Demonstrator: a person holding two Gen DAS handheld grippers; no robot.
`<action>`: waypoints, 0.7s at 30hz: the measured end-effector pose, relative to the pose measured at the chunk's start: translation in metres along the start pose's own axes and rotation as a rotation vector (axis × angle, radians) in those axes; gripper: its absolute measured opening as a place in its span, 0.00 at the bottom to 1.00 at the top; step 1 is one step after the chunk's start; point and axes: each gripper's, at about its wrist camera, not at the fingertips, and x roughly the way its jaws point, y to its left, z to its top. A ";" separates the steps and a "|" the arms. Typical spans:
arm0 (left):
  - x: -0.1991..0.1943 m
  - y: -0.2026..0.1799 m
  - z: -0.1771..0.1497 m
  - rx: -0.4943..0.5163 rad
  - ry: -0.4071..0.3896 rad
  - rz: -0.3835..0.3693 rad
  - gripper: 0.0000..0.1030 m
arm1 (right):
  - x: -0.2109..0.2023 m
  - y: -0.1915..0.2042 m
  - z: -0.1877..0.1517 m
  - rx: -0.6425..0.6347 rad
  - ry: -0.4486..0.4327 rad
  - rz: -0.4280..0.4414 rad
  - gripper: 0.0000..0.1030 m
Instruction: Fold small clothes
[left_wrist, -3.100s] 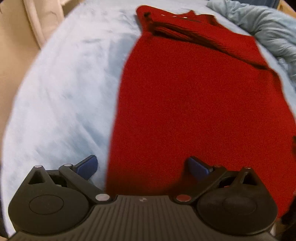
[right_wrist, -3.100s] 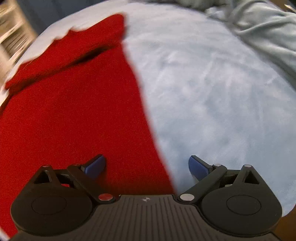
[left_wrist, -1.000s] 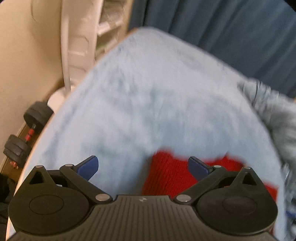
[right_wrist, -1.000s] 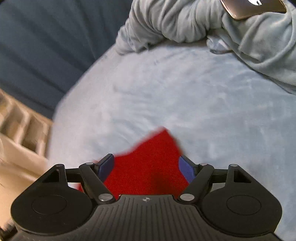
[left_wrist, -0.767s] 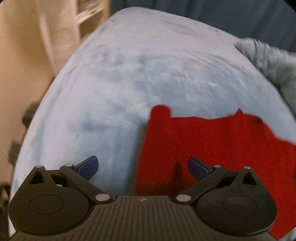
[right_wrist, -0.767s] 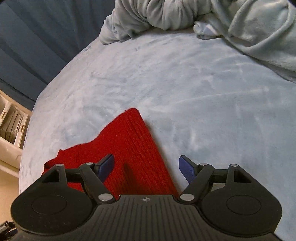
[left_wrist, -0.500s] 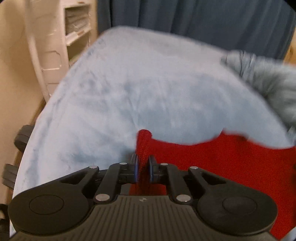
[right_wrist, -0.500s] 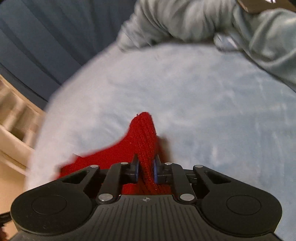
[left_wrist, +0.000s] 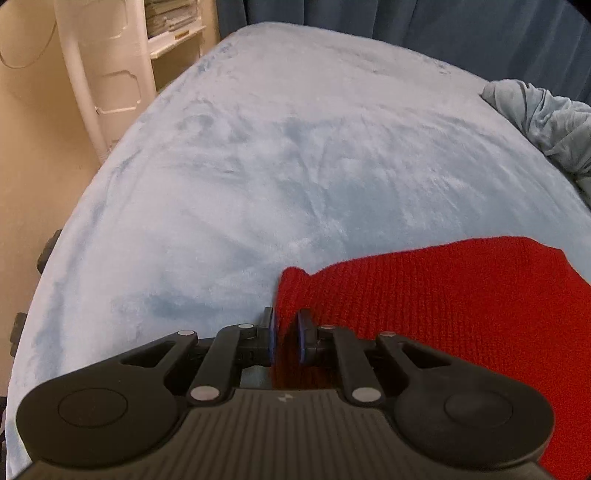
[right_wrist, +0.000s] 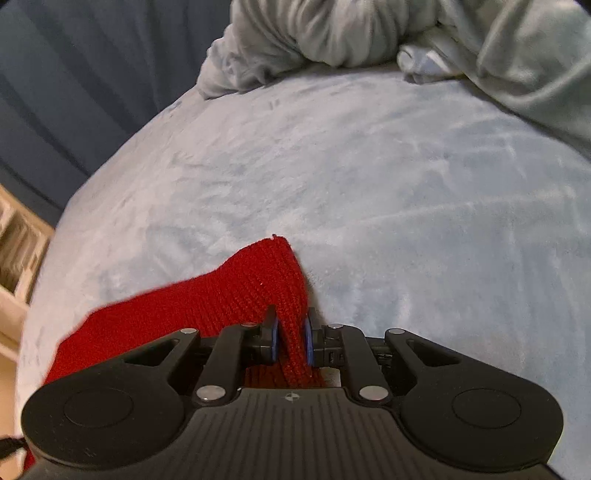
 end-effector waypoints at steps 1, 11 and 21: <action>0.000 0.002 -0.001 0.004 -0.017 0.013 0.27 | -0.001 -0.003 0.000 0.009 -0.001 -0.002 0.25; -0.083 0.029 -0.042 -0.012 -0.117 0.102 0.82 | -0.062 -0.048 -0.009 0.310 0.021 0.021 0.60; -0.105 0.010 -0.134 0.102 -0.007 0.129 0.93 | -0.120 0.002 -0.105 -0.326 0.057 -0.056 0.01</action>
